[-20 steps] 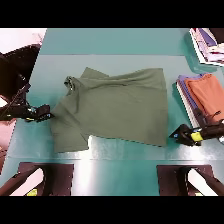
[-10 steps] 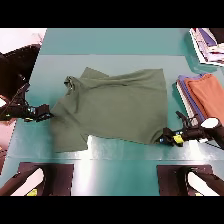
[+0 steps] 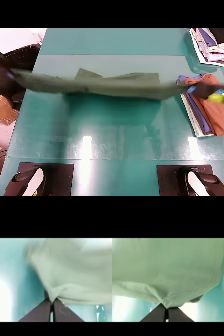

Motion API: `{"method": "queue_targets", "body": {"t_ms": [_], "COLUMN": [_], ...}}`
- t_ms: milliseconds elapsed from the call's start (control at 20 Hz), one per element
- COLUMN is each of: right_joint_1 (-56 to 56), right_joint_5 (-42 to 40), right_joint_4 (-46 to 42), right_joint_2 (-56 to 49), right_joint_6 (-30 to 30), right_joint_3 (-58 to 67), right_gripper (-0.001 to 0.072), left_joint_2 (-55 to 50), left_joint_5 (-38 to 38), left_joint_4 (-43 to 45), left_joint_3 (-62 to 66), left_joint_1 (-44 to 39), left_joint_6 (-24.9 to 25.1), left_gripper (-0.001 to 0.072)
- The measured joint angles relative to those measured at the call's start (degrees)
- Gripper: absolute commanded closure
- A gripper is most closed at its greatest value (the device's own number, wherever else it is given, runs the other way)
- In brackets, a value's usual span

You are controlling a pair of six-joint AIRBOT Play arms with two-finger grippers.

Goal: Fold the shirts.

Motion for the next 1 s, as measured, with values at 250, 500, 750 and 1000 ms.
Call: {"method": "queue_targets", "body": {"t_ms": [250,500,750,1000], "right_joint_1": [-9.16,-16.02,-17.35,-11.43], "right_joint_5": [3.34,9.40,14.93,18.99], "right_joint_4": [0.13,0.07,0.48,-1.55], "right_joint_2": [2.21,-1.42,-8.15,-17.03], "right_joint_6": [-1.27,-1.68,-0.20,1.05], "right_joint_3": [24.72,45.35,53.90,45.68], "right_gripper": [0.0693,0.0694,0.0694,0.0694], "left_joint_2": [1.92,2.10,-1.95,-11.45], "left_joint_5": [0.48,4.15,1.51,-4.61], "left_joint_4": [-3.80,-6.16,-7.67,-9.31], "left_joint_3": [26.64,42.69,40.44,27.67], "left_joint_1": [0.00,0.02,0.02,-0.48], "left_joint_6": [-2.25,-4.26,-4.81,-4.48], "left_gripper": [0.0684,0.0685,0.0684,0.0684]}}
